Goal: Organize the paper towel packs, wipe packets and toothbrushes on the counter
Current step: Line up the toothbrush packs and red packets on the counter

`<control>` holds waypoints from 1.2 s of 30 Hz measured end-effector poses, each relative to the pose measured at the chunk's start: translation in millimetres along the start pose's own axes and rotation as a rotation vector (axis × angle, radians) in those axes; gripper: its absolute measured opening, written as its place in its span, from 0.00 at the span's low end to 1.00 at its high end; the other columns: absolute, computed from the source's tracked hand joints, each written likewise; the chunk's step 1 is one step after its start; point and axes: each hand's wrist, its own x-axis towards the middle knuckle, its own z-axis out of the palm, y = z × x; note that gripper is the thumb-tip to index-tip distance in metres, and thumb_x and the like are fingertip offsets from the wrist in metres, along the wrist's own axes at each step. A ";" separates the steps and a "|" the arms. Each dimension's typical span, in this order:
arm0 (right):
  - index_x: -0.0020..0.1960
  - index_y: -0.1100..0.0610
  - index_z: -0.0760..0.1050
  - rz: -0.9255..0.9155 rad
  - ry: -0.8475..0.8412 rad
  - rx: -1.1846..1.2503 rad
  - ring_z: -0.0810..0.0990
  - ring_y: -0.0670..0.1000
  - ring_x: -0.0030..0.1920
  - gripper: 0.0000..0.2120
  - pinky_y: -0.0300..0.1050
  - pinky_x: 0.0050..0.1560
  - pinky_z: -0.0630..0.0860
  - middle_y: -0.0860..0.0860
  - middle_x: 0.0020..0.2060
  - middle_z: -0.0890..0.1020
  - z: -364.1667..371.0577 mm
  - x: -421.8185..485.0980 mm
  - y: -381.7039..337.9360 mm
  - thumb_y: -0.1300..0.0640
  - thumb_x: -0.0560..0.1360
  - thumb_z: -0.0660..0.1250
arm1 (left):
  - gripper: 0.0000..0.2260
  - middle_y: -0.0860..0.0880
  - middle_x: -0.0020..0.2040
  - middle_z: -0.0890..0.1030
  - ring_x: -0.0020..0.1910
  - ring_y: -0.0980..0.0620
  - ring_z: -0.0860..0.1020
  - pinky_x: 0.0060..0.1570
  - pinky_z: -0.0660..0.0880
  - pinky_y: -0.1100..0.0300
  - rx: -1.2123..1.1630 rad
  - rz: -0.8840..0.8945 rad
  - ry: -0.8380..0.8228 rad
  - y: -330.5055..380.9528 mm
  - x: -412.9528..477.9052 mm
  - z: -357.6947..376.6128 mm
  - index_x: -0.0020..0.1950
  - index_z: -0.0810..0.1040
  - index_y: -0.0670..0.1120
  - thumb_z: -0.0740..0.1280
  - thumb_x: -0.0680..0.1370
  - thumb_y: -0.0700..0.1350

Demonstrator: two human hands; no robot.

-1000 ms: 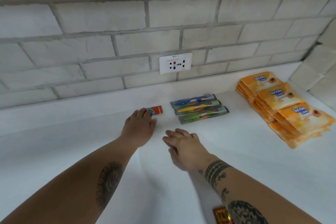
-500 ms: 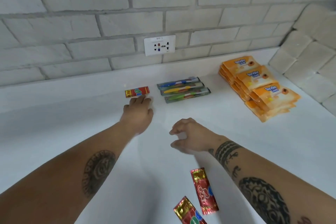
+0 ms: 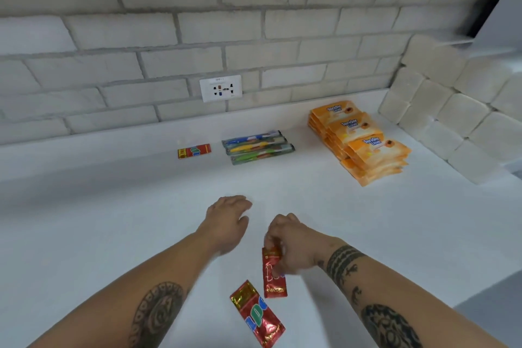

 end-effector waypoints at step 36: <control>0.44 0.57 0.77 0.380 0.577 1.105 0.85 0.59 0.35 0.05 0.61 0.47 0.85 0.56 0.38 0.84 -29.6 202.4 -78.1 0.65 0.75 0.70 | 0.08 0.56 0.51 0.78 0.48 0.58 0.78 0.46 0.71 0.73 -0.464 -0.158 0.251 -116.7 38.2 -68.7 0.54 0.83 0.53 0.75 0.75 0.45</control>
